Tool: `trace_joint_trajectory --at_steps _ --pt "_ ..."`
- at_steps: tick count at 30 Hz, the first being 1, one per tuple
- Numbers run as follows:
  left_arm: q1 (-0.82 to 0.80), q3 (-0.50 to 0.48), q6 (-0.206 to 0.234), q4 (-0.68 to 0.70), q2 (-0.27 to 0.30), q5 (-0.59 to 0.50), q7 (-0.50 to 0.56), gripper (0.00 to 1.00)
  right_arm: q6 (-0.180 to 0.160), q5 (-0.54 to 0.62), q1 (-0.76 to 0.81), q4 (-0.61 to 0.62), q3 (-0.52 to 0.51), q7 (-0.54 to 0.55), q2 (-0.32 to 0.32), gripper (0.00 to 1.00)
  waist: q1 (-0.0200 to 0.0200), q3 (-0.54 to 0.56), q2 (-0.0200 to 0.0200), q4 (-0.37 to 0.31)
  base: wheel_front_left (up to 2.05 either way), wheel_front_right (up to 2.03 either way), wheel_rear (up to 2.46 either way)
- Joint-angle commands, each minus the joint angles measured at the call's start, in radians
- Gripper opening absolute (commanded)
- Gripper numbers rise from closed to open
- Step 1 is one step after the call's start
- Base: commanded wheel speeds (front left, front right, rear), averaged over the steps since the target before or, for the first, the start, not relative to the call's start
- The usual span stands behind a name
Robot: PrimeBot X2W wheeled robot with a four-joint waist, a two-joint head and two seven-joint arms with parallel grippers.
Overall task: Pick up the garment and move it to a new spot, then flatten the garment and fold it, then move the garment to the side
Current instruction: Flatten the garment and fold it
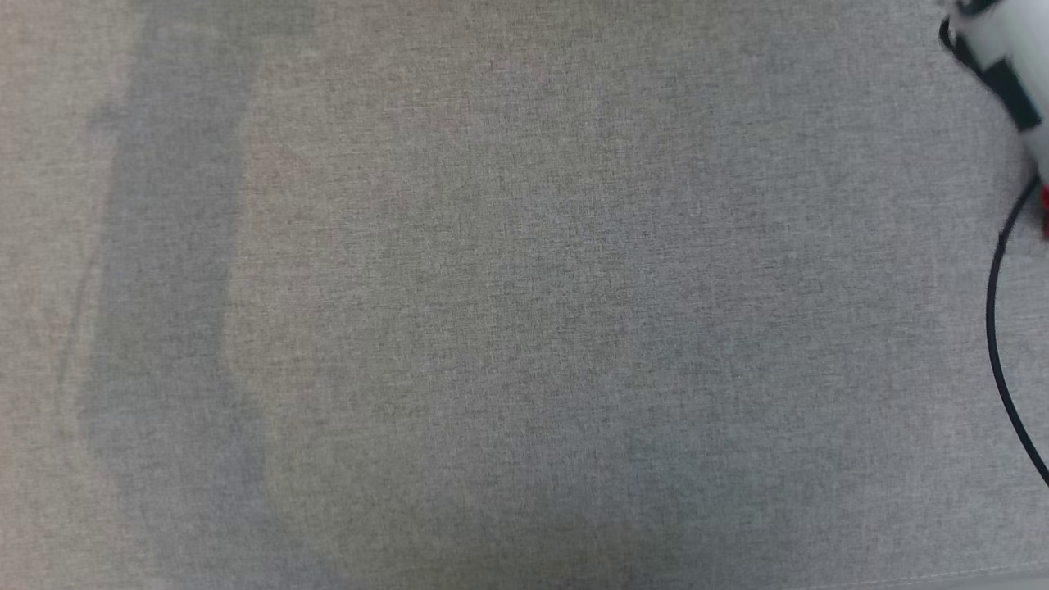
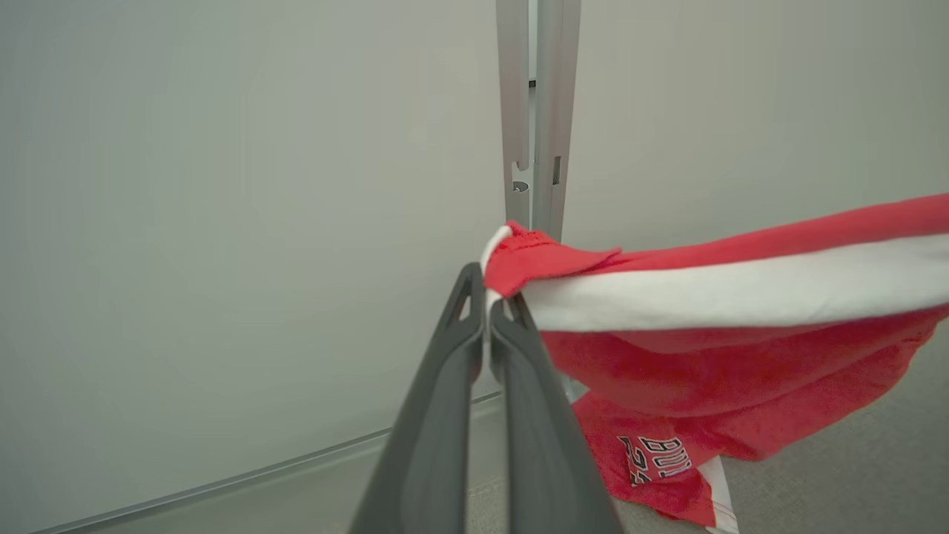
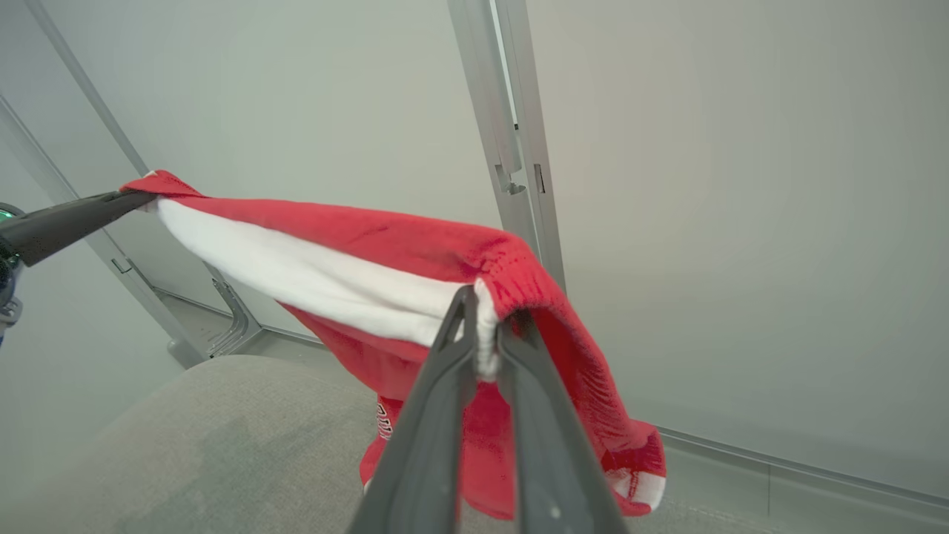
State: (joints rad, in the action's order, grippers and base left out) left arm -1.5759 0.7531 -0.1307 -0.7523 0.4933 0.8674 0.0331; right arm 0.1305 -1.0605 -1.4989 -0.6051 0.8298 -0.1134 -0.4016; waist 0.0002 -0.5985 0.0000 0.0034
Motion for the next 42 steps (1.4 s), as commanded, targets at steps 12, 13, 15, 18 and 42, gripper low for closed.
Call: trace_joint_trajectory --at_steps 12,13,15,18,42 --pt "0.437 0.137 0.000 0.139 0.135 0.223 0.104 0.00 0.000 -0.159 0.308 0.167 0.283 0.037 -0.145 0.00 -0.0002 0.203 0.0000 -0.011 0.00 0.00 0.00" --pt "0.481 0.145 0.004 0.157 0.148 0.239 0.122 0.00 0.000 -0.171 0.333 0.185 0.310 0.048 -0.154 0.00 -0.0002 0.224 0.0000 -0.016 0.00 0.00 0.00" --pt "0.559 0.155 0.018 0.198 0.169 0.271 0.155 0.00 0.000 -0.197 0.374 0.217 0.350 0.061 -0.177 0.00 -0.0002 0.265 0.0000 -0.022 0.00 0.00 0.00" --pt "0.667 0.177 0.055 0.277 0.209 0.311 0.209 0.00 0.000 -0.229 0.434 0.260 0.391 0.082 -0.210 0.00 -0.0002 0.320 0.0000 -0.030 0.00 0.00 0.00" --pt "1.088 0.223 0.357 1.101 0.653 0.569 0.464 0.00 0.000 -0.356 0.833 0.691 0.402 0.199 -0.576 0.00 -0.0002 0.420 0.0000 -0.073 0.00 0.00 0.00"
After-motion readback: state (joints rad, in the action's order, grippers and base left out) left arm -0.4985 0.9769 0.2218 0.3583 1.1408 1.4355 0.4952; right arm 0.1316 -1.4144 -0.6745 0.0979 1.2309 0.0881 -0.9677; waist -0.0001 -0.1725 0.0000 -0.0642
